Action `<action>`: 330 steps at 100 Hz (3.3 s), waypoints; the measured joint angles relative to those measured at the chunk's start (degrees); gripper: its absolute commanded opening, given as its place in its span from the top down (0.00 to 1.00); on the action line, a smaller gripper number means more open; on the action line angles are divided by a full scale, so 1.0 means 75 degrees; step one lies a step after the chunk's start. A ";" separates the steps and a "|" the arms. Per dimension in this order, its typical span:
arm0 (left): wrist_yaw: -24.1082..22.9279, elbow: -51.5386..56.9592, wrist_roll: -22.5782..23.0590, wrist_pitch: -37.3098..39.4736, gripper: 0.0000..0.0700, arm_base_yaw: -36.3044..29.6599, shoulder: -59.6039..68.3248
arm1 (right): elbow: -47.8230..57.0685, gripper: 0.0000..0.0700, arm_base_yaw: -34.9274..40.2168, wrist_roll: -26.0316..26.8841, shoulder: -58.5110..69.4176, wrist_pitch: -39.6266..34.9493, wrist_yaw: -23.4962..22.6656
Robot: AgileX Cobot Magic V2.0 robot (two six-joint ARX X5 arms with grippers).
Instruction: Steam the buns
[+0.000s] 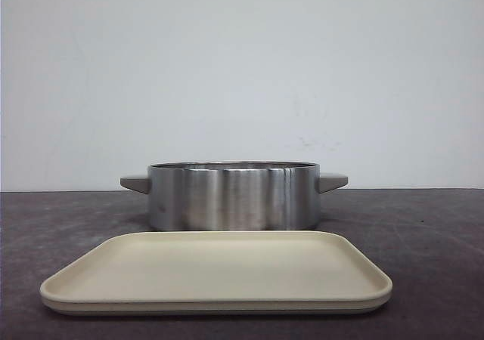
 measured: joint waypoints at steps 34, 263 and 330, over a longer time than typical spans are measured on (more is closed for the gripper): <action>0.0000 0.0000 0.0000 0.0000 0.97 0.0000 0.0000 | 0.0000 0.98 0.0003 0.0000 0.0000 0.0003 0.0003; 0.4162 -0.9792 0.1306 0.6752 0.97 0.4998 -0.4266 | 0.0000 0.98 0.0003 -0.0006 0.0000 0.0003 0.0003; 0.4162 -0.9792 0.1343 0.6752 0.97 0.5071 -0.4266 | 0.0000 0.98 0.0003 -0.0017 0.0000 0.0003 0.0003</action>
